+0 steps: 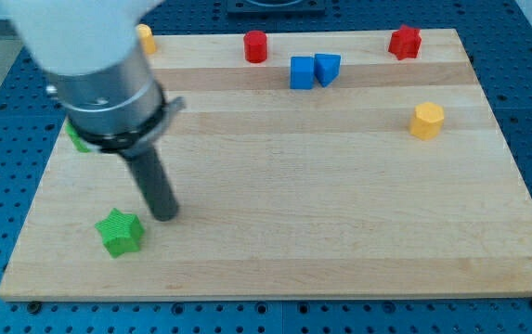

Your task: Place the green star at the bottom left of the board

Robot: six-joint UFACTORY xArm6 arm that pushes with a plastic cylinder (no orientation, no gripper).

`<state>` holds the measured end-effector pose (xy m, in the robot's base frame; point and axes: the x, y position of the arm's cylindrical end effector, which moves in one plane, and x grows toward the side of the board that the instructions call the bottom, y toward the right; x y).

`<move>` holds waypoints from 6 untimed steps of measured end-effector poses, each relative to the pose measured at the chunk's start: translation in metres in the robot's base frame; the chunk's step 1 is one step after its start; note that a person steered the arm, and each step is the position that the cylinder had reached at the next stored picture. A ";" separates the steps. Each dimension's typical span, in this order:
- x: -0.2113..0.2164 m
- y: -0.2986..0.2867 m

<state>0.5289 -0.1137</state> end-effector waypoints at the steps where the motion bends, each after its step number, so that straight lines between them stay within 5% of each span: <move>1: 0.018 0.027; 4: 0.047 -0.061; 6: 0.023 -0.024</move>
